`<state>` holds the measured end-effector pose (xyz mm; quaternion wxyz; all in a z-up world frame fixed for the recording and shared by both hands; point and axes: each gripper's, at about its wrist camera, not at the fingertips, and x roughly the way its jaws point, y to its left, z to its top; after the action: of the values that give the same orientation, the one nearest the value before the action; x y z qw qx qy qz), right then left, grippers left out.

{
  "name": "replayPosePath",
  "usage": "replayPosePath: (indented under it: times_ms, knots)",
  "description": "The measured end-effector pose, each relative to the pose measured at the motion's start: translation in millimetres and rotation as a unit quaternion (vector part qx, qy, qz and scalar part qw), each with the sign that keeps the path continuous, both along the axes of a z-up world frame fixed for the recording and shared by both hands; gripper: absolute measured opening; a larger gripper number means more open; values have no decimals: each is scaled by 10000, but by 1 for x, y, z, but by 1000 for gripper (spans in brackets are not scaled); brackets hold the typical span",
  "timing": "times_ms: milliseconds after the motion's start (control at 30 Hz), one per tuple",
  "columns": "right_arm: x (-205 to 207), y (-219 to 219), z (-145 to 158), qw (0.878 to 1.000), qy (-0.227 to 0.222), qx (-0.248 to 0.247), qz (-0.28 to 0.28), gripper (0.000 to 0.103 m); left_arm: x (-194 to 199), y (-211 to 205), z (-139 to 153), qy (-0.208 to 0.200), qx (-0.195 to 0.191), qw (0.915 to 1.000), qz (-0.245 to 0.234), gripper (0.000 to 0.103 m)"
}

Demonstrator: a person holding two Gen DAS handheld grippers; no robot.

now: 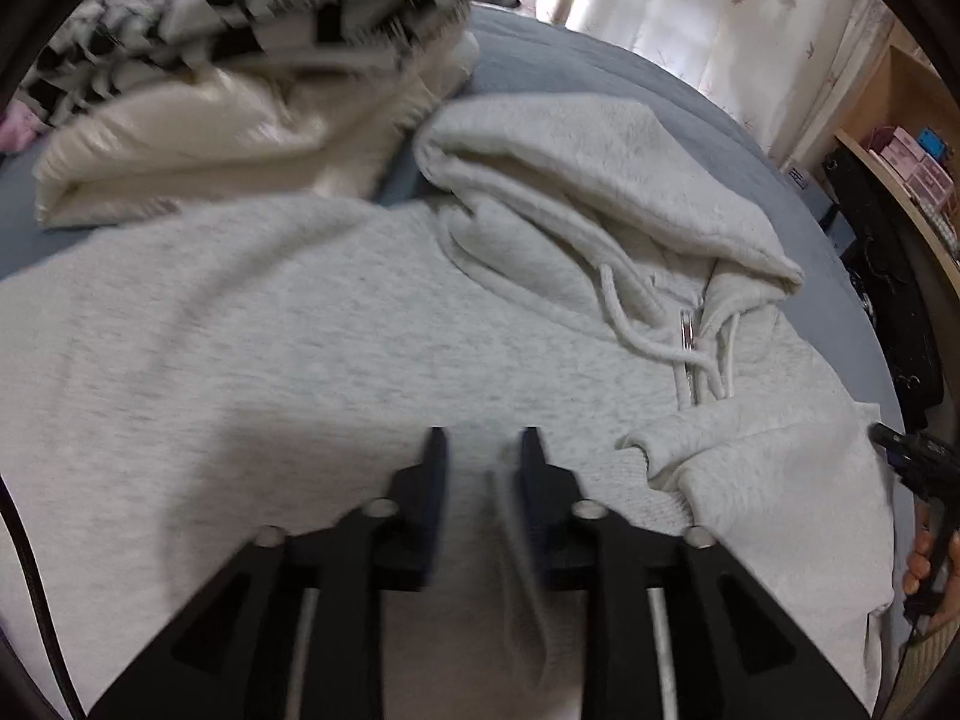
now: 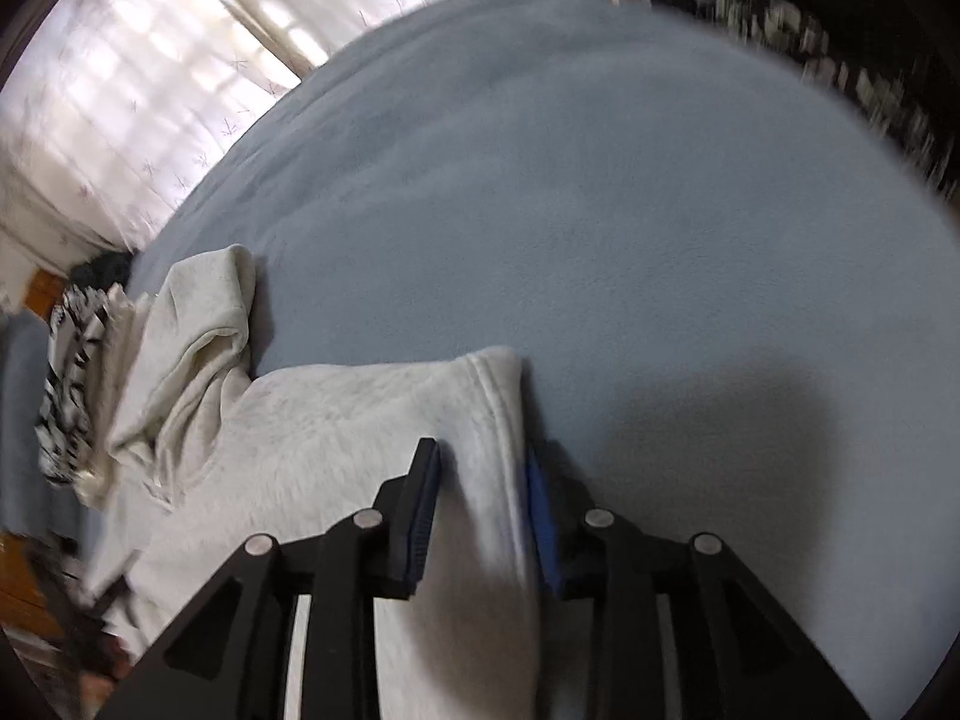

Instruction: Fold large clothes

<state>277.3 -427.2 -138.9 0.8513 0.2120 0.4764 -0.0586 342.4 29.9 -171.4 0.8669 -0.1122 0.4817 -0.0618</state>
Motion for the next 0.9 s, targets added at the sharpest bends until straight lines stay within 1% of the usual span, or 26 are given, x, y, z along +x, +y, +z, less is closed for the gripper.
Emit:
replayPosePath:
  times_ms: [33, 67, 133, 200, 233, 267, 300, 333, 367, 433, 500, 567, 600, 667, 700, 733, 767, 867, 900]
  knots:
    - [-7, 4, 11, 9997, -98, -244, -2, 29, -5, 3, 10, -119, 71, 9999, 63, 35]
    - [-15, 7, 20, 9990, -187, -405, 7, 30, -9, 5, 20, -261, 130, 9995, 96, 36]
    - [-32, 13, 38, 9980, -395, -496, 64, 29, -16, 5, 37, -513, 249, 9983, 87, 36]
    - [-39, 26, 46, 9971, -435, -594, 214, 29, -19, -4, 49, -642, 207, 9977, -11, 36]
    - [-40, 37, 49, 9965, -426, -652, 300, 29, -20, -12, 53, -655, 114, 9977, -113, 33]
    - [-42, 46, 49, 9960, -408, -693, 392, 29, -19, -19, 55, -644, 56, 9977, -183, 26]
    - [-42, 62, 48, 9955, -389, -679, 527, 29, -19, -36, 55, -600, 15, 9977, -317, 22]
    - [-42, 79, 46, 9952, -370, -570, 708, 29, -17, -51, 52, -552, 34, 9977, -400, 16]
    - [-42, 95, 43, 9948, -343, -436, 856, 29, -16, -63, 49, -507, 75, 9975, -482, 13]
    - [-44, 123, 35, 9930, -301, -286, 1103, 29, -16, -91, 37, -382, 160, 9970, -656, 13]
    - [-47, 152, 22, 9896, -225, -255, 1398, 29, -16, -105, 22, -211, 251, 9969, -709, 13]
    - [-50, 167, 5, 9869, -65, -358, 1571, 29, -16, -109, 4, -49, 544, 9960, -706, 13]
    - [-52, 169, -1, 9864, -1, -414, 1589, 29, -16, -108, -2, -61, 603, 9951, -778, 12]
    - [-58, 161, -20, 9853, 209, -725, 1534, 23, -18, -106, -8, -132, 509, 9946, -896, 12]
    - [-60, 155, -22, 9858, 170, -704, 1515, 11, -18, -102, -8, -108, 425, 9946, -943, 11]
    - [-66, 141, -21, 9876, 122, -682, 1411, 4, -18, -100, -8, -80, 373, 9947, -958, 10]
    - [-73, 126, -20, 9895, 144, -779, 1207, 2, -19, -96, -8, -69, 337, 9946, -982, 9]
    - [-95, 85, -14, 9914, 106, -1074, 734, 1, -23, -94, -10, -153, 343, 9934, -1086, 9]
    - [-99, 80, -15, 9918, 92, -1079, 678, 1, -26, -95, -11, -206, 397, 9929, -1100, 9]
